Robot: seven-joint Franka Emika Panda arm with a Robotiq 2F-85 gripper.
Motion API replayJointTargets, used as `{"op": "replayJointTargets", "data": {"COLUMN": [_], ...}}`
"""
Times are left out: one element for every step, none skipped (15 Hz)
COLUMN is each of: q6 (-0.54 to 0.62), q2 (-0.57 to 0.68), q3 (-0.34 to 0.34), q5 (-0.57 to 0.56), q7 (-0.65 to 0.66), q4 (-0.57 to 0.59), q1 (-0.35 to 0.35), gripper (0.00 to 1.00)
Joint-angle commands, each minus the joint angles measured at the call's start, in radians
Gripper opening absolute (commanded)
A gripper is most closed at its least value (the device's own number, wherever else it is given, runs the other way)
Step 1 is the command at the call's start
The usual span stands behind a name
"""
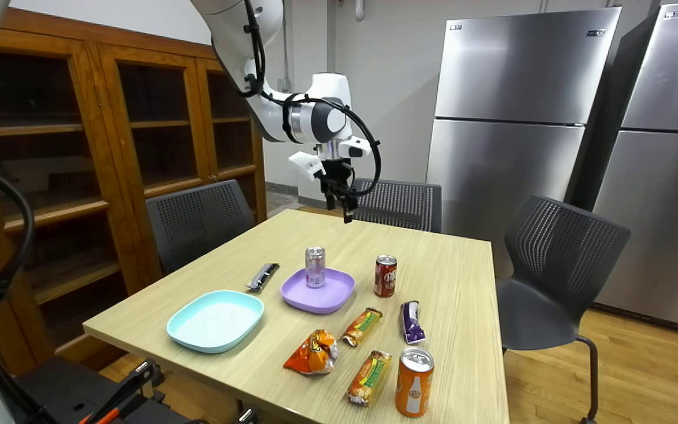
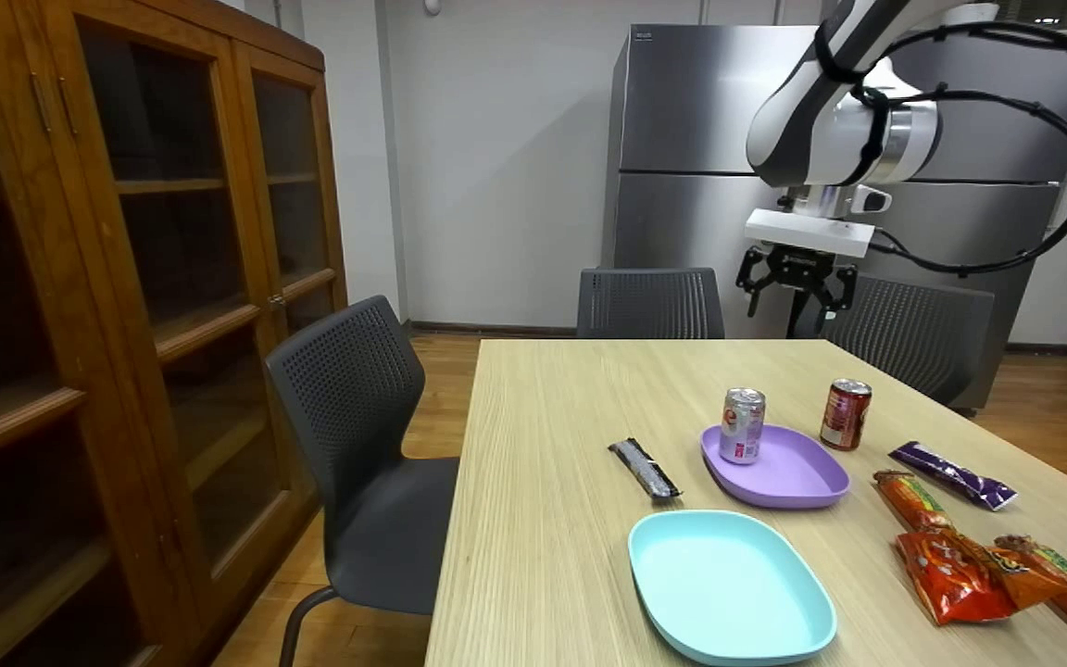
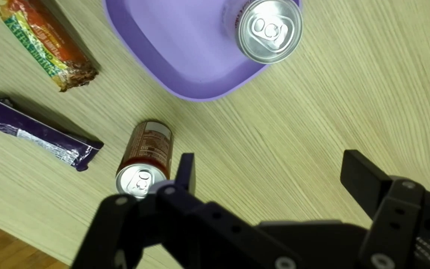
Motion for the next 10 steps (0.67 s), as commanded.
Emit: {"op": "replayJointTargets", "data": {"q6": [0.022,0.027,0.035,0.042,0.045,0.049,0.05,0.051,0.049,0.046], "q2": [0.015,0.019,0.025,0.031,0.038,0.048,0.058,0.069,0.082,0.096], "q3": [-0.029,-0.036,-0.044,-0.05,-0.055,-0.06,-0.065,-0.071,-0.077,-0.083], "q5": [-0.028,-0.03,-0.031,-0.031,-0.029,-0.027,-0.025,-0.025,-0.024,-0.023], "q7": [0.0,0.003,0.005,0.008,0.008,0.011,0.015,0.02,0.024,0.029], "q4": [0.013,0.014,0.017,0.019,0.024,0.03,0.039,0.048,0.061,0.075], "q1": [-0.003,-0.003,-0.004,-0.004,-0.006,-0.007,-0.008,-0.007,-0.009,-0.01], "gripper": [1.0,1.0,1.0,1.0,1.0,1.0,1.0,1.0,1.0,1.0]}}
